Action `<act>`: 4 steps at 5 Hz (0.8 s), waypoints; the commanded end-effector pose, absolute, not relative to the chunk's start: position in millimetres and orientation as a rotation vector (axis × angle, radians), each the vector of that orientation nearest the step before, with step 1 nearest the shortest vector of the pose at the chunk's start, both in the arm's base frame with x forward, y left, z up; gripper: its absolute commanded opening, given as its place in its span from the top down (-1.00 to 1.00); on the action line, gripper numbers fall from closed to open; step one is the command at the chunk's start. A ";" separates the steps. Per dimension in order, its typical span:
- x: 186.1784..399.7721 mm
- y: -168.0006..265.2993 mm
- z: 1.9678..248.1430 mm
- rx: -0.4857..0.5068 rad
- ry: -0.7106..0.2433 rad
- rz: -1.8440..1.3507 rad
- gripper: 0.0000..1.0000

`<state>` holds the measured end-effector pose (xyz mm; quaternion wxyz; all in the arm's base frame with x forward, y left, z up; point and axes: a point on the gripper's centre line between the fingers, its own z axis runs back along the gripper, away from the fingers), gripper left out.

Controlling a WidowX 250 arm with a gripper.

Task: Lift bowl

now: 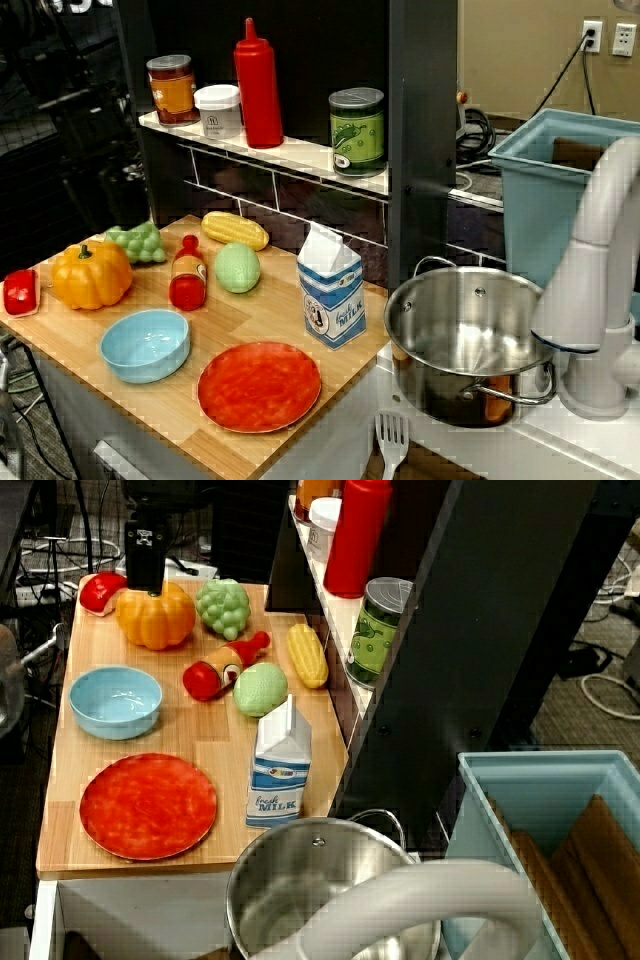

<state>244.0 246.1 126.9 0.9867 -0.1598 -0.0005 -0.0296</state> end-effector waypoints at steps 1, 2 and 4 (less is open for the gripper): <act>223.9 255.1 120.2 -0.219 -0.021 -0.113 -1.00; 222.0 244.2 106.9 -0.230 -0.039 -0.133 -1.00; 234.5 238.7 76.1 -0.193 -0.154 -0.085 -1.00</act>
